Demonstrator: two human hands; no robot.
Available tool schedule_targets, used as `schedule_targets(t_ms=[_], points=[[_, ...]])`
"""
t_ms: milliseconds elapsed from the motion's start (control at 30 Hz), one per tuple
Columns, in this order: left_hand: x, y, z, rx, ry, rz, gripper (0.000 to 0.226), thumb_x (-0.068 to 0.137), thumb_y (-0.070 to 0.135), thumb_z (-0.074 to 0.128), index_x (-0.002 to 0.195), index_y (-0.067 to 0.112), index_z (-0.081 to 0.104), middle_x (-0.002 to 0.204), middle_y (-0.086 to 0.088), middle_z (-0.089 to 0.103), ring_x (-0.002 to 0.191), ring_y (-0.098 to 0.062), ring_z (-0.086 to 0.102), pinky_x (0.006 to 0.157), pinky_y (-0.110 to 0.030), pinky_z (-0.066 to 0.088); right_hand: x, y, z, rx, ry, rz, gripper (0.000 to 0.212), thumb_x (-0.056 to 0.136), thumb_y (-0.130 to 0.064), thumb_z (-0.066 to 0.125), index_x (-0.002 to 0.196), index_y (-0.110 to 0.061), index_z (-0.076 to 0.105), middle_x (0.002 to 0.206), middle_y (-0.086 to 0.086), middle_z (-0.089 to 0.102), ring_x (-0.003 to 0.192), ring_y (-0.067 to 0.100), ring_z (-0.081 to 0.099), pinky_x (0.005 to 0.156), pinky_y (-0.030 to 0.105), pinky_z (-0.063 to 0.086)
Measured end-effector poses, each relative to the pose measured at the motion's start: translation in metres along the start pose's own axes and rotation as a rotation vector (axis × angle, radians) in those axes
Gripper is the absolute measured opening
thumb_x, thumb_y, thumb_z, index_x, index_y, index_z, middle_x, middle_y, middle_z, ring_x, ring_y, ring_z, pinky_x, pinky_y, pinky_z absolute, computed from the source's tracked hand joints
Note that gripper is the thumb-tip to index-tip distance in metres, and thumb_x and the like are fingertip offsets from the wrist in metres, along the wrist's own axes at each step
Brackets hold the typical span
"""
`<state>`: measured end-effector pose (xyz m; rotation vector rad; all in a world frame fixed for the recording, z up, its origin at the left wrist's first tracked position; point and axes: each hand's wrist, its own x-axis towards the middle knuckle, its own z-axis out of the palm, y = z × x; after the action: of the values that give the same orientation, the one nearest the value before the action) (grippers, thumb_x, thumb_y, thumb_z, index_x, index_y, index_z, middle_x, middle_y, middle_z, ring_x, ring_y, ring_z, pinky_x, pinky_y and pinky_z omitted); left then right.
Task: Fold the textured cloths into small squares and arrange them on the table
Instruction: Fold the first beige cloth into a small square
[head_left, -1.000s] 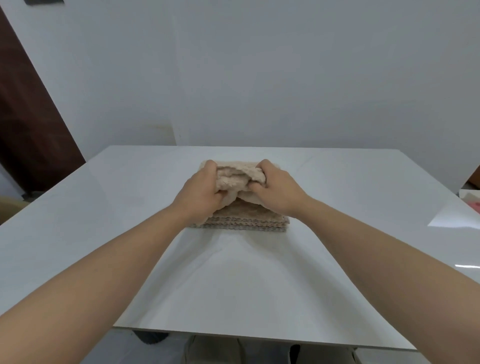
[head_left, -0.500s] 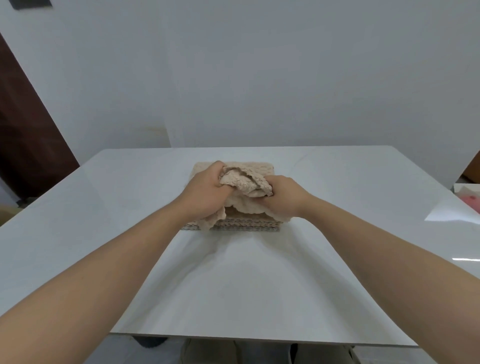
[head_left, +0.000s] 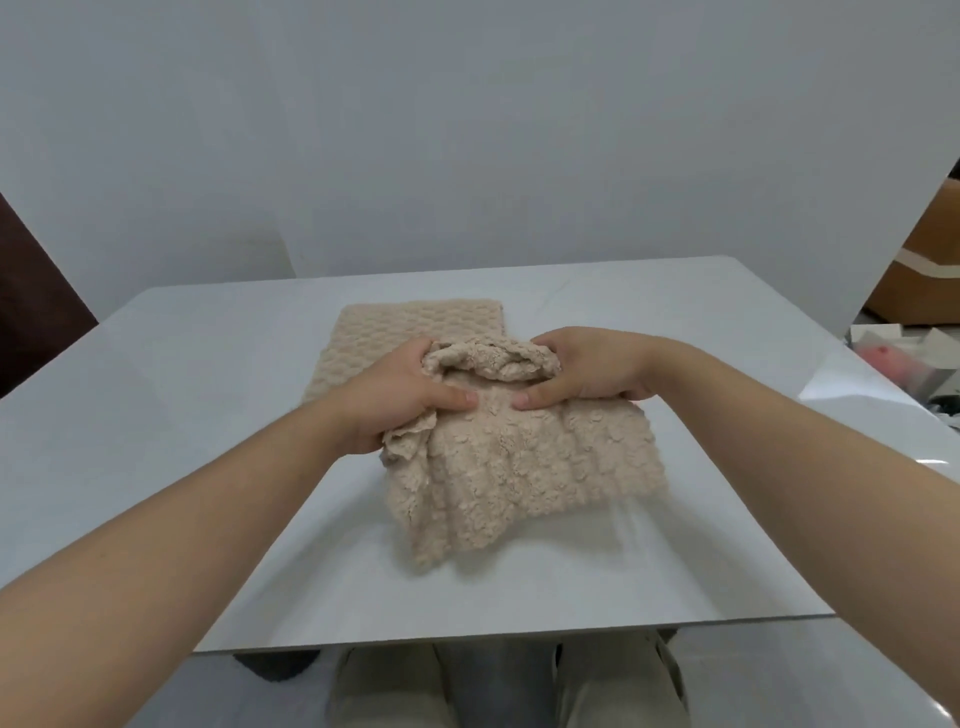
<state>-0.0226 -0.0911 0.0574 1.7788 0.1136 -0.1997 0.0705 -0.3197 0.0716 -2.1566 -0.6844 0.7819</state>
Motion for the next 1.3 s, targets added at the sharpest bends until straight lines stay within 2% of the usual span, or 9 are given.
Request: schedule_targets(t_ms=[233,367,533,700,800,933,1033,1133,1300], points=[[0.008,-0.020,0.054,0.060,-0.187,-0.169,0.041,0.084,-0.002,0.077,0.117,0.018,0.064,0.103,-0.008,0.078,0.093,-0.026,0.076,0.078,-0.039,0.063,-0.034,0.049,-0.018,-0.061,-0.171,0.306,0.046,0.080,-0.029,0.086,0.119,-0.013,0.067,0.109,0.007,0.078,0.098,0.028,0.076,0.092,0.051,0.059],[0.025,-0.026,0.073,0.151,-0.187,-0.185,0.043,0.082,0.010,0.083,0.121,0.018,0.066,0.105,-0.007,0.078,0.097,-0.027,0.076,0.090,-0.048,0.060,-0.043,0.075,-0.028,-0.082,-0.201,0.415,0.052,0.078,-0.036,0.087,0.121,-0.013,0.068,0.111,0.007,0.077,0.100,0.028,0.075,0.094,0.051,0.058],[0.052,-0.029,0.084,0.401,-0.106,-0.095,0.060,0.064,0.030,0.090,0.118,0.028,0.065,0.113,-0.003,0.071,0.099,-0.023,0.072,0.087,-0.046,0.061,-0.054,0.096,-0.041,-0.107,-0.143,0.430,0.060,0.078,-0.054,0.081,0.122,-0.015,0.068,0.110,0.003,0.078,0.101,0.024,0.075,0.096,0.047,0.057],[0.068,-0.027,0.089,0.628,-0.007,0.084,0.046,0.080,0.018,0.079,0.119,0.033,0.059,0.107,0.014,0.052,0.090,-0.008,0.054,0.064,-0.020,0.043,-0.064,0.111,-0.060,-0.308,-0.004,0.402,0.101,0.051,-0.094,0.068,0.118,-0.018,0.065,0.109,0.007,0.075,0.098,0.025,0.071,0.097,0.048,0.056],[0.075,-0.024,0.097,0.695,0.028,0.187,0.042,0.080,0.023,0.083,0.116,0.029,0.063,0.099,0.015,0.055,0.082,-0.003,0.053,0.066,-0.019,0.041,-0.073,0.114,-0.070,-0.421,0.008,0.403,0.102,0.062,-0.098,0.052,0.116,-0.012,0.062,0.094,0.004,0.073,0.087,0.023,0.070,0.083,0.036,0.057],[0.084,-0.019,0.104,0.815,0.078,0.260,0.045,0.077,0.041,0.086,0.113,0.028,0.061,0.095,0.008,0.064,0.084,-0.011,0.060,0.069,-0.027,0.046,-0.078,0.122,-0.082,-0.475,0.065,0.434,0.131,0.053,-0.108,0.037,0.139,-0.010,0.054,0.125,0.015,0.070,0.117,0.034,0.065,0.104,0.049,0.050],[0.089,-0.013,0.108,0.875,0.120,0.264,0.058,0.076,0.051,0.084,0.120,0.024,0.057,0.091,0.009,0.057,0.081,-0.011,0.056,0.065,-0.028,0.041,-0.081,0.128,-0.089,-0.446,0.125,0.408,0.091,0.075,-0.093,0.043,0.119,-0.016,0.063,0.113,0.003,0.070,0.103,0.024,0.067,0.095,0.043,0.055],[0.091,-0.008,0.110,0.863,0.108,0.248,0.053,0.081,0.049,0.081,0.120,0.022,0.058,0.088,0.009,0.057,0.073,-0.011,0.057,0.059,-0.029,0.043,-0.078,0.139,-0.094,-0.355,0.219,0.341,0.027,0.099,-0.043,0.057,0.087,-0.019,0.059,0.084,0.001,0.061,0.071,0.020,0.059,0.068,0.031,0.052],[0.096,0.002,0.108,0.795,0.117,0.191,0.030,0.089,0.016,0.064,0.117,0.027,0.061,0.101,0.007,0.065,0.084,-0.009,0.063,0.060,-0.024,0.046,-0.072,0.140,-0.095,-0.557,0.389,0.320,0.016,0.098,-0.017,0.048,0.084,-0.011,0.054,0.081,0.003,0.056,0.082,0.028,0.056,0.068,0.034,0.043]])
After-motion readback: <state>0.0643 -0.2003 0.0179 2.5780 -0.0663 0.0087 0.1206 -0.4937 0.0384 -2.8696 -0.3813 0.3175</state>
